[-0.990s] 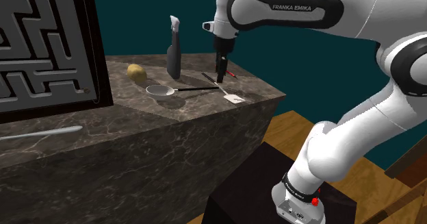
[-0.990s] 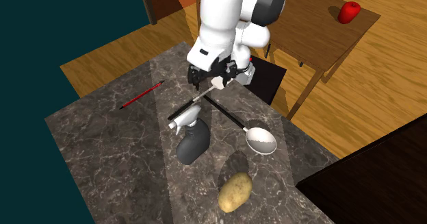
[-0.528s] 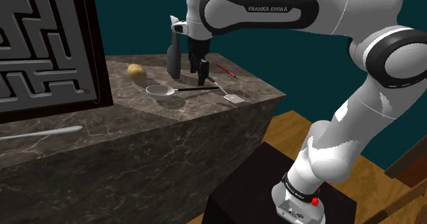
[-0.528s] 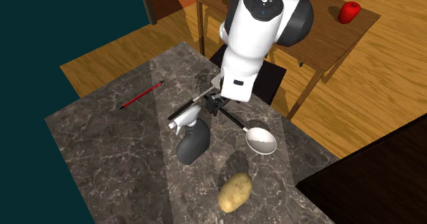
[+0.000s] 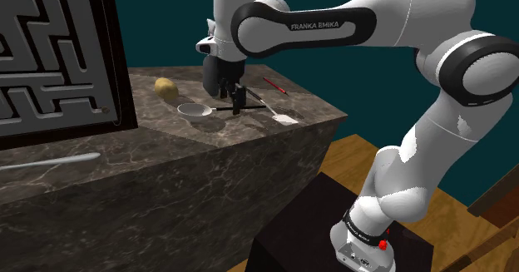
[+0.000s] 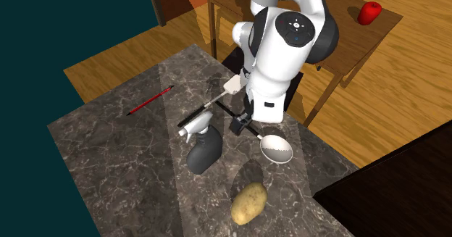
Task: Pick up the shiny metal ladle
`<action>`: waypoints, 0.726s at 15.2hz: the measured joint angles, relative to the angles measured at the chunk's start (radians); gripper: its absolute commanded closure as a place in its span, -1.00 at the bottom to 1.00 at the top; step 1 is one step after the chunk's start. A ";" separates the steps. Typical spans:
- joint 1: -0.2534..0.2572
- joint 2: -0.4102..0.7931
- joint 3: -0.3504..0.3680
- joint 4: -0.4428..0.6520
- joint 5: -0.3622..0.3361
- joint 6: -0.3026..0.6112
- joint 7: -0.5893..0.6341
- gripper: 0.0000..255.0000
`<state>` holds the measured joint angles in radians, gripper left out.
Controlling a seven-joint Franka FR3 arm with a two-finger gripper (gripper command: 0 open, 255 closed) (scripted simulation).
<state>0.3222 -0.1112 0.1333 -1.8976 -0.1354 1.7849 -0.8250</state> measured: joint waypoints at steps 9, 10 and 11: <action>0.000 -0.002 -0.001 -0.036 -0.001 0.036 0.003 1.00; 0.000 -0.002 -0.001 -0.036 -0.001 0.036 0.003 1.00; 0.000 -0.002 -0.001 -0.036 -0.001 0.036 0.003 1.00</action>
<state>0.3217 -0.1129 0.1325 -1.9335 -0.1363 1.8211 -0.8222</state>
